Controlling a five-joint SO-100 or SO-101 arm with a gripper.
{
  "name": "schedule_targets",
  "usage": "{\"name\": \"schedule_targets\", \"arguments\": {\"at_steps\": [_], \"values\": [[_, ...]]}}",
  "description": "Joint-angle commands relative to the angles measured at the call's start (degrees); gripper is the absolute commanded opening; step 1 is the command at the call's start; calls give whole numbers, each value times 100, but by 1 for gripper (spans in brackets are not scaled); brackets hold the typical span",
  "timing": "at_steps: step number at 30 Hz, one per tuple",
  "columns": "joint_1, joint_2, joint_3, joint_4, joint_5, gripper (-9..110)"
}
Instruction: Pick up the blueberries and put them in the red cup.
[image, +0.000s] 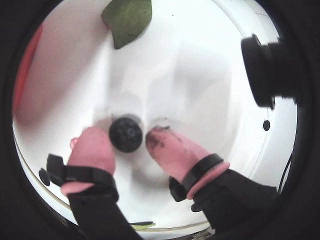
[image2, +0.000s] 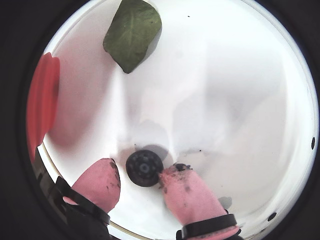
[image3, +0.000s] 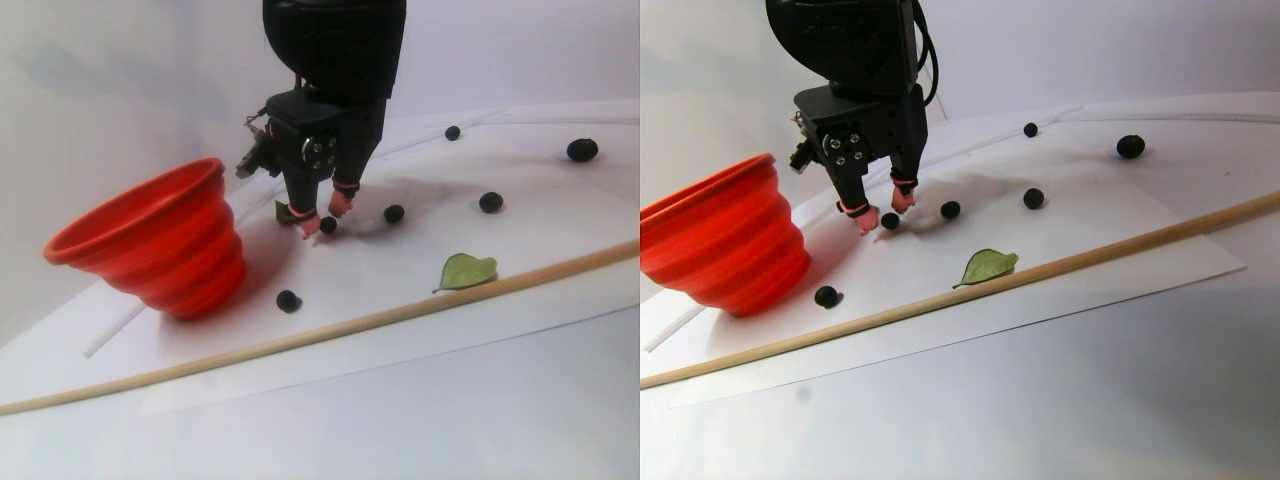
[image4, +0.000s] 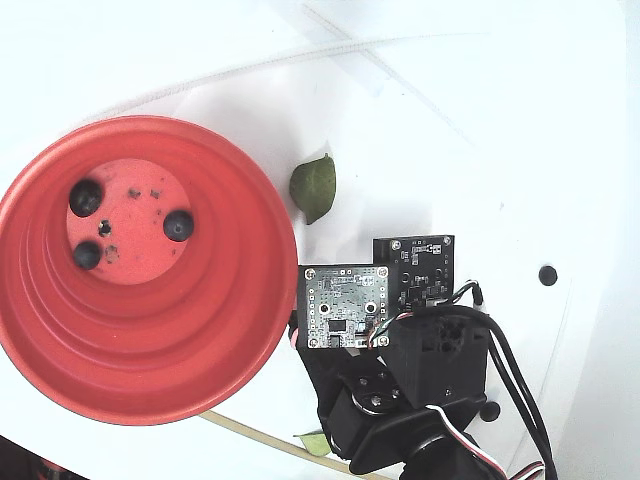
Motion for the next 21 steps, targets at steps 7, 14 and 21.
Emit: {"name": "schedule_targets", "arguments": {"at_steps": [7, 14, 21], "values": [[-141, -237, -149, -325, -18, 16], [-149, -492, -229, -527, 9, 16], [-167, -615, -255, -615, 44, 14]]}}
